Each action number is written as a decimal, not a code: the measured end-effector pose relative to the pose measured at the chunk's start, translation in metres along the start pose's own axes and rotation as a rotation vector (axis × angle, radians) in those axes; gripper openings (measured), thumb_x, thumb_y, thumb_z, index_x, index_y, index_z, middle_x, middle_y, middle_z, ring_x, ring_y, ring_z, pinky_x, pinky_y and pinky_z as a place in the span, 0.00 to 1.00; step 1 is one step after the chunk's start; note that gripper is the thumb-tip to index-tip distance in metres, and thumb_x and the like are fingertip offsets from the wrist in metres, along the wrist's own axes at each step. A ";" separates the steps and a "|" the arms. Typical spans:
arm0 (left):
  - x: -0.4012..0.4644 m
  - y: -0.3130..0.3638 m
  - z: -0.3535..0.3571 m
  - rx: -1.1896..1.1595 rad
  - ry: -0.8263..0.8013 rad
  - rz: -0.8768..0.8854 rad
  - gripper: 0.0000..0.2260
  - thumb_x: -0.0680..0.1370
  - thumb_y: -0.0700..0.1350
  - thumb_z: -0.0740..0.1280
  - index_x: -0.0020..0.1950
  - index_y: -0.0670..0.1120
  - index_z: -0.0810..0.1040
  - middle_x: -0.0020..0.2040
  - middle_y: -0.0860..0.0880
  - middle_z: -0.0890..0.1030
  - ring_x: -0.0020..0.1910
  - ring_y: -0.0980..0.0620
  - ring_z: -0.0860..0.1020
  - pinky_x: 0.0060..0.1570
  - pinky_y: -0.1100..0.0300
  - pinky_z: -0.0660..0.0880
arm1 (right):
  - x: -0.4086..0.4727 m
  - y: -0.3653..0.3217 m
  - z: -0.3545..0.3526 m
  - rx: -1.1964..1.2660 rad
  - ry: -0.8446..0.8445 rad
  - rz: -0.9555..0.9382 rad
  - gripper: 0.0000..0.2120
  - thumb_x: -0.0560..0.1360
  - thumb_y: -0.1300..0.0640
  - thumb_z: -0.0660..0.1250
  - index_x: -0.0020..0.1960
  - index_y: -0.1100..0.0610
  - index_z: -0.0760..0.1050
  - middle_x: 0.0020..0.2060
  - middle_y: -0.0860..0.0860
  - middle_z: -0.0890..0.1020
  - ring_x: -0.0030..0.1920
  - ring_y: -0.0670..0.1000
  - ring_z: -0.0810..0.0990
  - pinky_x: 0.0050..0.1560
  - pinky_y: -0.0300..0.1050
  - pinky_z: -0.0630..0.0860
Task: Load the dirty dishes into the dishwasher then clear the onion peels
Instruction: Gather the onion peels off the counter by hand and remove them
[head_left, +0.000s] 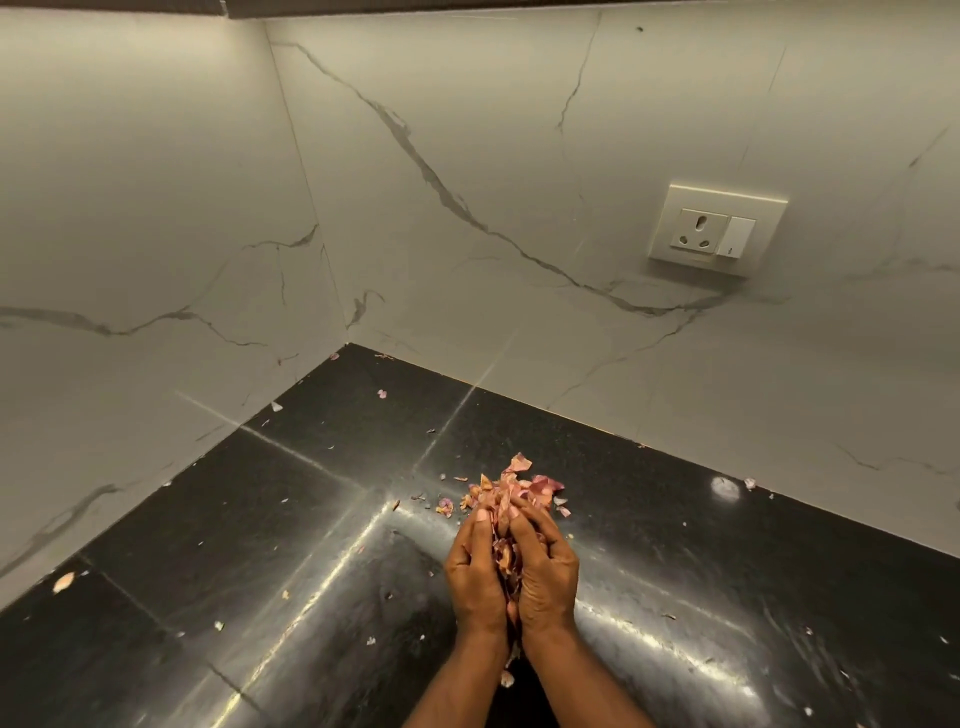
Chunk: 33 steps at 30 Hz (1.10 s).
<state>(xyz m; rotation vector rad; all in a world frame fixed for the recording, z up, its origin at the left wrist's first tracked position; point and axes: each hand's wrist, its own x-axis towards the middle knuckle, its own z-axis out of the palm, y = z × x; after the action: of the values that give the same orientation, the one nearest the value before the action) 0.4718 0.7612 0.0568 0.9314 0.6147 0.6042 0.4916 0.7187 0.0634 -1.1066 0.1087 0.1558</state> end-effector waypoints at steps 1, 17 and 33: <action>-0.003 0.004 0.000 -0.004 -0.001 0.018 0.12 0.85 0.43 0.64 0.61 0.41 0.84 0.57 0.39 0.86 0.58 0.38 0.84 0.60 0.45 0.81 | -0.003 -0.003 0.001 0.026 -0.019 0.000 0.10 0.75 0.66 0.73 0.56 0.59 0.85 0.55 0.56 0.87 0.59 0.57 0.85 0.58 0.47 0.83; -0.103 0.084 -0.074 -0.019 0.355 0.313 0.12 0.84 0.38 0.64 0.65 0.39 0.82 0.61 0.40 0.84 0.64 0.39 0.82 0.69 0.36 0.73 | -0.125 -0.009 0.032 0.151 -0.467 0.100 0.24 0.65 0.41 0.83 0.54 0.55 0.87 0.56 0.57 0.87 0.57 0.55 0.85 0.56 0.44 0.83; -0.347 0.103 -0.209 -0.210 0.885 0.611 0.13 0.85 0.40 0.63 0.66 0.37 0.80 0.64 0.37 0.82 0.65 0.37 0.80 0.69 0.42 0.75 | -0.379 0.010 -0.018 0.087 -1.065 0.511 0.27 0.69 0.47 0.81 0.59 0.65 0.82 0.59 0.63 0.84 0.60 0.61 0.83 0.69 0.64 0.75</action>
<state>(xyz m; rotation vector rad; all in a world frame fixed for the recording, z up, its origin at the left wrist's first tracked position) 0.0678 0.6773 0.1256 0.6104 1.0259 1.6409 0.1168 0.6802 0.1092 -0.7730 -0.5564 1.1583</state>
